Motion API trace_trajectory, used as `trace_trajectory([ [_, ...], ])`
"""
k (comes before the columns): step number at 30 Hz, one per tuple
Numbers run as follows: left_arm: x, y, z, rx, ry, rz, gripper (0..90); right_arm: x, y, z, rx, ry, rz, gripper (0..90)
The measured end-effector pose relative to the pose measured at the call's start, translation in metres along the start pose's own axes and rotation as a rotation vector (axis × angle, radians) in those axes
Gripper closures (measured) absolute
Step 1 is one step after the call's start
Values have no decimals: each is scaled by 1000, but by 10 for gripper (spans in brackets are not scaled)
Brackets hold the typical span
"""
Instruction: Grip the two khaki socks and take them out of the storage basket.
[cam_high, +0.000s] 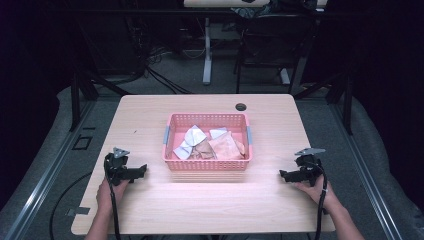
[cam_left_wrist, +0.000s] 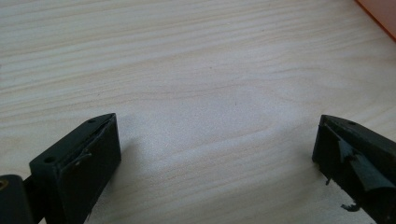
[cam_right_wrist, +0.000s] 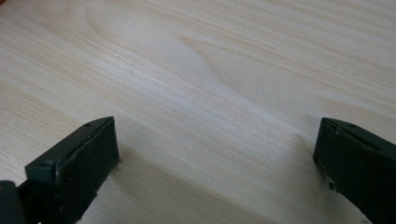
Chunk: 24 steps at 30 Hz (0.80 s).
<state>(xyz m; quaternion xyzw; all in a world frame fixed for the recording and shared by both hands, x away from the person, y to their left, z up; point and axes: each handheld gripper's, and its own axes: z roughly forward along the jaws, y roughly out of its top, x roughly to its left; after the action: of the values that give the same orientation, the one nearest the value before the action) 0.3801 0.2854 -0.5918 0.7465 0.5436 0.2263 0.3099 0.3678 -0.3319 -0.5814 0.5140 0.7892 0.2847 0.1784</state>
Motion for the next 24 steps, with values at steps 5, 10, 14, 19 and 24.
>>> trace_trajectory([
  [5, 0, 0, 0, -5, 1, 0, 9, 0, 0, 1, -2, 2, -2, 0],
  [10, 0, 0, 0, -4, 0, 1, 10, 0, 0, 1, -3, -1, 0, 0],
  [14, 0, 0, 0, -4, 0, 1, 9, 1, 3, 1, 26, 30, -42, 0],
  [19, 0, 0, 0, -3, -1, 2, 9, 1, 8, 2, 47, 55, -71, 0],
  [24, 0, 0, 0, -3, -1, 2, 9, 3, 8, 4, 30, 34, -42, 0],
])
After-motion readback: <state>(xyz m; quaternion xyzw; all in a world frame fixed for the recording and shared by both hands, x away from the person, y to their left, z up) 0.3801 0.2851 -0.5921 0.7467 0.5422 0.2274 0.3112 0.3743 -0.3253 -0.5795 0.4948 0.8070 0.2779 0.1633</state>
